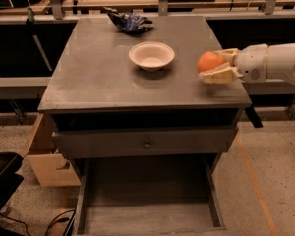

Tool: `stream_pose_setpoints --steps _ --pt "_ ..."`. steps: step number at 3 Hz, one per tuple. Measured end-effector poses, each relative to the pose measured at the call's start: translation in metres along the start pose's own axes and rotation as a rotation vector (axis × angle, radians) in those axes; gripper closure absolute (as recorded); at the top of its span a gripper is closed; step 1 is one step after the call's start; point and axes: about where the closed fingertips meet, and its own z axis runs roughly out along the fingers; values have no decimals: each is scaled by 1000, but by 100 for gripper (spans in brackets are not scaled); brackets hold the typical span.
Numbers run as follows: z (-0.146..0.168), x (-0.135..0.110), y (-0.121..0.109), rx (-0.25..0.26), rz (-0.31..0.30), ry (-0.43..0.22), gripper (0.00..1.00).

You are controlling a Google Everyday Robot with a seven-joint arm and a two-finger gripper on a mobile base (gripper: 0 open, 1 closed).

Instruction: Pick orange can from middle drawer and place on counter

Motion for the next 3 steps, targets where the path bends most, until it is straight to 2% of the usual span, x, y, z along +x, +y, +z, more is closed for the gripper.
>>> stream_pose_setpoints --steps 2,3 --pt "8 35 0 -8 59 4 100" --pt "11 34 1 -13 57 2 83"
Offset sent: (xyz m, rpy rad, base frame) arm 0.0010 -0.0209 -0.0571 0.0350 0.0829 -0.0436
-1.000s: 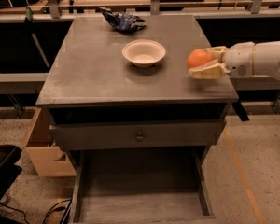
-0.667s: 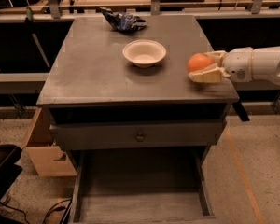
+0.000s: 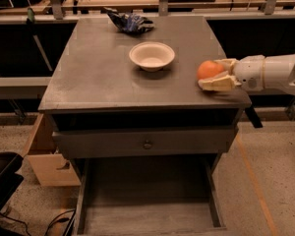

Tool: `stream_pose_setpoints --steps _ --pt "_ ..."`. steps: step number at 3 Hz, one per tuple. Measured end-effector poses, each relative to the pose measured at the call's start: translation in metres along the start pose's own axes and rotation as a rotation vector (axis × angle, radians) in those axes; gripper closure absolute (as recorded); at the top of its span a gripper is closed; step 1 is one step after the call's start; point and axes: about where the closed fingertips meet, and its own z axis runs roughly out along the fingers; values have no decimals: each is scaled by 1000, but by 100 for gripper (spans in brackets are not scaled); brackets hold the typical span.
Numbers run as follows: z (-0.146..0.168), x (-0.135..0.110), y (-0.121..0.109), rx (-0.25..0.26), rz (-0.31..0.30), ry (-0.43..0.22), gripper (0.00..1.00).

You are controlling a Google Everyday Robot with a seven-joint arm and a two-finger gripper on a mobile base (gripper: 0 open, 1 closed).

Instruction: Pick orange can from middle drawer and place on counter

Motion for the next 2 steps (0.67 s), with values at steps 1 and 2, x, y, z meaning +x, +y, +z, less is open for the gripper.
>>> stream_pose_setpoints --steps 1,2 --pt "3 0 1 -5 0 -1 58" --pt "6 -1 2 -10 0 -2 36"
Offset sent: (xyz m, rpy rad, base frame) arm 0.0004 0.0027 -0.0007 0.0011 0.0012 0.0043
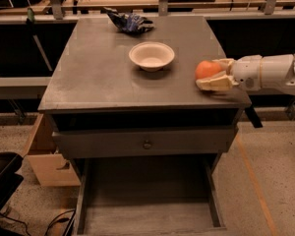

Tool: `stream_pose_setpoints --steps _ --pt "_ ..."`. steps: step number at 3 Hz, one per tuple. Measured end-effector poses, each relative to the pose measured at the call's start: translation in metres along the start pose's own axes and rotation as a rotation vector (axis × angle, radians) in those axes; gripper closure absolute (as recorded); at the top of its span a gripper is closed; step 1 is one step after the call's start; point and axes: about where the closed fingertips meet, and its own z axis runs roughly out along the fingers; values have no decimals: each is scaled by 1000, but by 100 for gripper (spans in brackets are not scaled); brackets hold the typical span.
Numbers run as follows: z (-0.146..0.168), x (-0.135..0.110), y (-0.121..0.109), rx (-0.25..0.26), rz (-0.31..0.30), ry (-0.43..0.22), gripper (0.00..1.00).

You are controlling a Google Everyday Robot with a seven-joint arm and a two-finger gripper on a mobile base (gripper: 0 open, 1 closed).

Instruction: Pick orange can from middle drawer and place on counter

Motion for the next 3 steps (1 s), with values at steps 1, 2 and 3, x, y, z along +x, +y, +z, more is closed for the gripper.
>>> stream_pose_setpoints --steps 1,2,3 --pt "3 0 1 -5 0 -1 13" --pt "6 -1 2 -10 0 -2 0" --pt "6 -1 2 -10 0 -2 0"
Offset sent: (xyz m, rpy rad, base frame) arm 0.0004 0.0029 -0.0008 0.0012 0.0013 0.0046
